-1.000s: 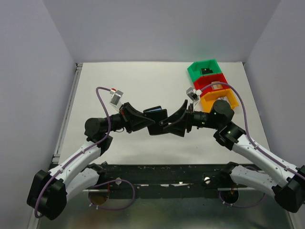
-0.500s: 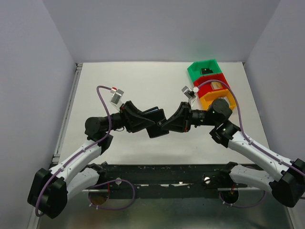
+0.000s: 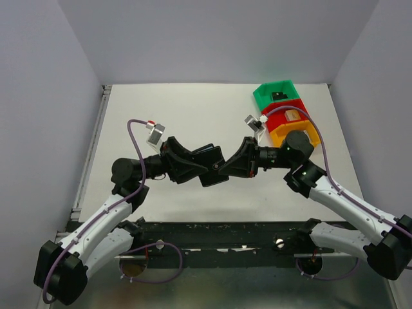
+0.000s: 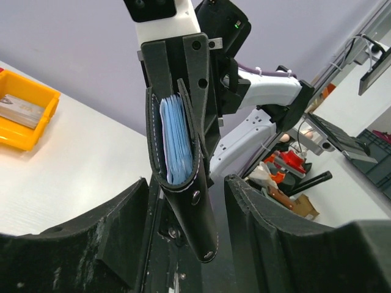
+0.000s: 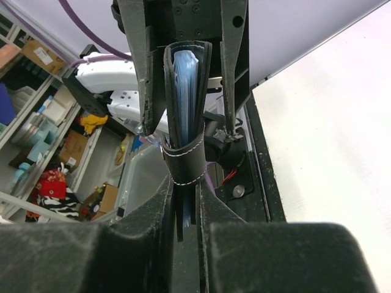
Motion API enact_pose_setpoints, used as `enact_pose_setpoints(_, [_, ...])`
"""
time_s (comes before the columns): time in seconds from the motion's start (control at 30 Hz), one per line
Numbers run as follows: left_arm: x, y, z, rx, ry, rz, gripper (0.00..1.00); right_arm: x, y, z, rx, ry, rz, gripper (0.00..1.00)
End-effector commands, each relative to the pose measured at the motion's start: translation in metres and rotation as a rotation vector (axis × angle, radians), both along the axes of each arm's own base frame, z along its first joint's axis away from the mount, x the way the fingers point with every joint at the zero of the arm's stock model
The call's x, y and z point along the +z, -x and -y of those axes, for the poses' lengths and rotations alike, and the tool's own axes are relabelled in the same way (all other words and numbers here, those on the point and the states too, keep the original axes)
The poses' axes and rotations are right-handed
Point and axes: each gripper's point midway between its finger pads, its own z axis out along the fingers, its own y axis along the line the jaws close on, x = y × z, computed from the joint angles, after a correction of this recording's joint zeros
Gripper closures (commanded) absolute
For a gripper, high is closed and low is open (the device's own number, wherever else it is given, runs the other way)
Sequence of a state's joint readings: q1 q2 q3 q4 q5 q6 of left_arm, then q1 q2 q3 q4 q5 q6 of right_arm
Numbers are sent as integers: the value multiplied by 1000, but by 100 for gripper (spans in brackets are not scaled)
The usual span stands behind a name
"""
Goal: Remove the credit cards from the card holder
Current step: Open the card holder.
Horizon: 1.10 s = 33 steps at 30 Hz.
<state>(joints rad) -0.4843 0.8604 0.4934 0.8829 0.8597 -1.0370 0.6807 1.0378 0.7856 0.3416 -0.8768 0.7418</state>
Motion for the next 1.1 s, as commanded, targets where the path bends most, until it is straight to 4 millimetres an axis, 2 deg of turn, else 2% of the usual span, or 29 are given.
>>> enact_pose_setpoints(0.0, [8,-7,-3,62,0,39,39,9,4,2,10,7,26,100])
enact_pose_setpoints(0.33, [8,-10,-6,108,-9,41,45,-2,2,2,3,44,14,100])
enact_pose_setpoints(0.4, [8,-10,-6,108,-12,47,52,-3,2,2,5,47,15,100])
enact_pose_setpoints(0.53, [7,-10,-5,99,-18,46,76,-4,2,1,6,53,15,100])
enact_pose_setpoints(0.6, [6,-10,-5,99,-18,43,82,-4,2,2,8,55,20,99])
enact_pose_setpoints(0.63, [5,-10,-5,97,-22,44,84,-3,3,2,9,55,23,94])
enact_pose_setpoints(0.67, [5,-10,-5,96,-23,44,86,-4,3,3,6,61,26,83])
enact_pose_setpoints(0.73, [4,-10,-5,99,-29,42,90,-5,3,5,-10,86,35,56])
enact_pose_setpoints(0.8, [3,-12,-5,112,-42,40,93,-8,-3,12,-73,143,66,40])
enact_pose_setpoints(0.87, [1,-18,-7,150,-64,23,98,-9,-12,23,-160,213,115,33])
enact_pose_setpoints(1.07, [-30,-61,-12,343,-233,-219,100,-9,-47,64,-472,445,190,31])
